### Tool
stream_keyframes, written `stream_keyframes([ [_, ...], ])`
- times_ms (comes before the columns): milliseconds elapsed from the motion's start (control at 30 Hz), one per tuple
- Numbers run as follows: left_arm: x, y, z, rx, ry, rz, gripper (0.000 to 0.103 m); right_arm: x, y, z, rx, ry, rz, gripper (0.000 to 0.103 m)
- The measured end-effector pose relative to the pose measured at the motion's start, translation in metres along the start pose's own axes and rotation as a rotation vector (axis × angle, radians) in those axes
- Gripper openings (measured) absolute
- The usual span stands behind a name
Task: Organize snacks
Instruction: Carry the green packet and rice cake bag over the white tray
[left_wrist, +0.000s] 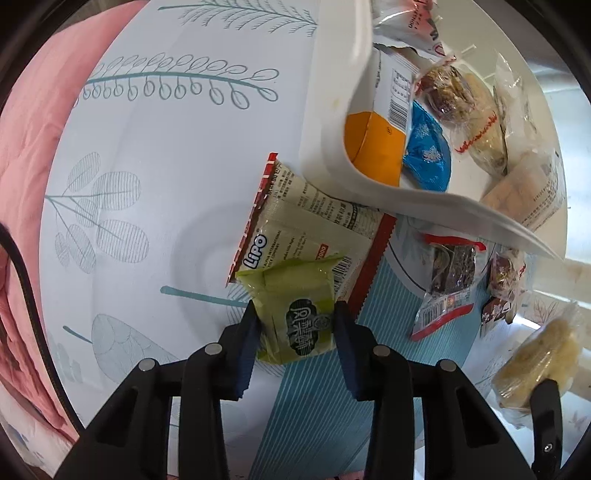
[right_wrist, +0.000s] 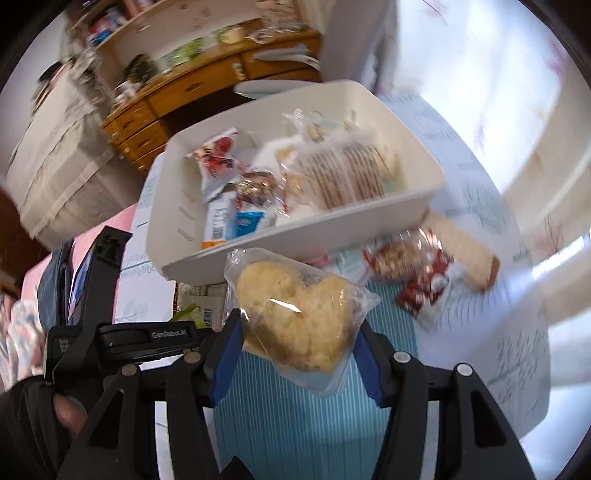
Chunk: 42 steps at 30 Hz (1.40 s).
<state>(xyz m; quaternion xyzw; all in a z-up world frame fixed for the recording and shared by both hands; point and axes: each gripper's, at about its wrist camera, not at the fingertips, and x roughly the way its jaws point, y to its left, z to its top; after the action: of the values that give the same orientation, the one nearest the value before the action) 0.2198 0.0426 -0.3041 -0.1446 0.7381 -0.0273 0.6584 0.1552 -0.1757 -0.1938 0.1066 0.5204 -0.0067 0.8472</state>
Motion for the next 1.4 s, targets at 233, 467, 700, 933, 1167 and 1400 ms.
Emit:
stream_keyframes([
  [233,-0.009,0.020,-0.008,-0.064,0.050,0.005,0.037,-0.009,0.017,0.011,-0.185,-0.072,0.050,0.057],
  [467,-0.043,0.029,-0.021,-0.074,0.048,0.022,0.037,-0.016,0.034,0.020,-0.315,-0.141,0.121,0.057],
  [700,-0.103,0.032,-0.011,-0.037,-0.024,0.015,0.037,-0.019,0.051,0.028,-0.399,-0.205,0.206,0.057],
  [933,-0.166,0.002,0.012,0.044,-0.165,-0.013,0.037,-0.024,0.059,0.044,-0.414,-0.267,0.240,0.057],
  [1167,-0.197,-0.029,0.038,0.111,-0.259,-0.043,0.037,-0.027,0.051,0.064,-0.381,-0.322,0.226,0.057],
  [1400,-0.189,-0.065,0.057,0.181,-0.284,-0.058,0.037,-0.024,0.030,0.080,-0.317,-0.350,0.182,0.057],
])
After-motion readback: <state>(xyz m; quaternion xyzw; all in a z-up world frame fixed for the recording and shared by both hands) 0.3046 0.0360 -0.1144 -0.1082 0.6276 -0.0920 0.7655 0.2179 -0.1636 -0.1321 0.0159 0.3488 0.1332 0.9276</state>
